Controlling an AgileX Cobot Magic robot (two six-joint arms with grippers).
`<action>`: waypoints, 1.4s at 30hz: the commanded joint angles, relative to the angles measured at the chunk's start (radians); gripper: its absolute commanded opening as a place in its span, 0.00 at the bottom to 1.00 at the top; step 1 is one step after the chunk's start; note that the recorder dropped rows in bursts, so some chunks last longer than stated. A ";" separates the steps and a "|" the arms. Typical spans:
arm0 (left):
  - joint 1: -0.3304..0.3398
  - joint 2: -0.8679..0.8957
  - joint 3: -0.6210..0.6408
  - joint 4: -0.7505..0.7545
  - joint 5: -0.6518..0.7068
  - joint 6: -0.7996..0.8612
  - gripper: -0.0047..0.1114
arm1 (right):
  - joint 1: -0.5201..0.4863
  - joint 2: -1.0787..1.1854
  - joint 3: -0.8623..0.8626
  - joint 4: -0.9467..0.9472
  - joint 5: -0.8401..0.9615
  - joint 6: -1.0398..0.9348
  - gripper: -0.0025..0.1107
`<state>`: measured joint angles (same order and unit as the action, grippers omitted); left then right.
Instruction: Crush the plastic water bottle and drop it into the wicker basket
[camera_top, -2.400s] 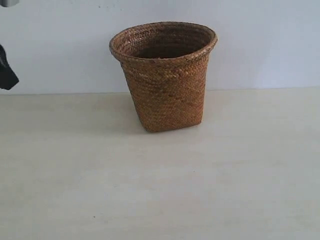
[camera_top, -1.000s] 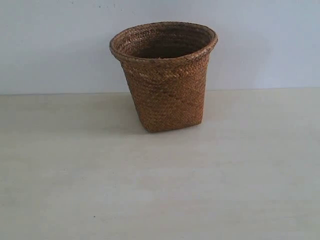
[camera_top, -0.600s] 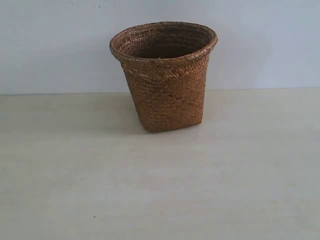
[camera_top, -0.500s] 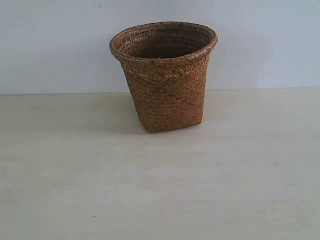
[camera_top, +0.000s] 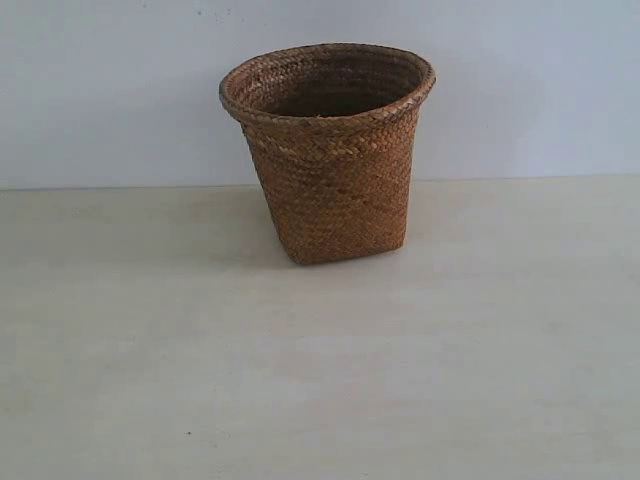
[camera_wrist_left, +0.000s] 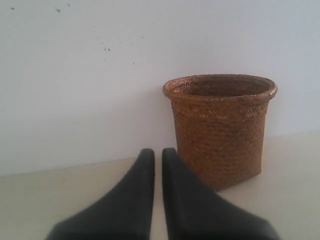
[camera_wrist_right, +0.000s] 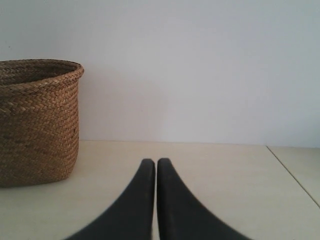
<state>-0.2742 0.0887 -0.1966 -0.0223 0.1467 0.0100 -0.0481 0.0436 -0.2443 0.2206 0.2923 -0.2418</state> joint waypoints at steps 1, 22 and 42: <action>0.046 -0.067 0.065 0.004 -0.016 -0.002 0.08 | -0.003 -0.001 0.003 -0.001 -0.003 0.001 0.02; 0.120 -0.089 0.197 -0.015 0.103 -0.002 0.08 | -0.003 -0.001 0.003 -0.001 -0.003 0.001 0.02; 0.172 -0.089 0.197 -0.015 0.148 -0.002 0.08 | -0.003 -0.001 0.003 -0.001 -0.003 0.001 0.02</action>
<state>-0.1052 0.0029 -0.0037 -0.0259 0.2918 0.0100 -0.0481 0.0436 -0.2443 0.2206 0.2938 -0.2418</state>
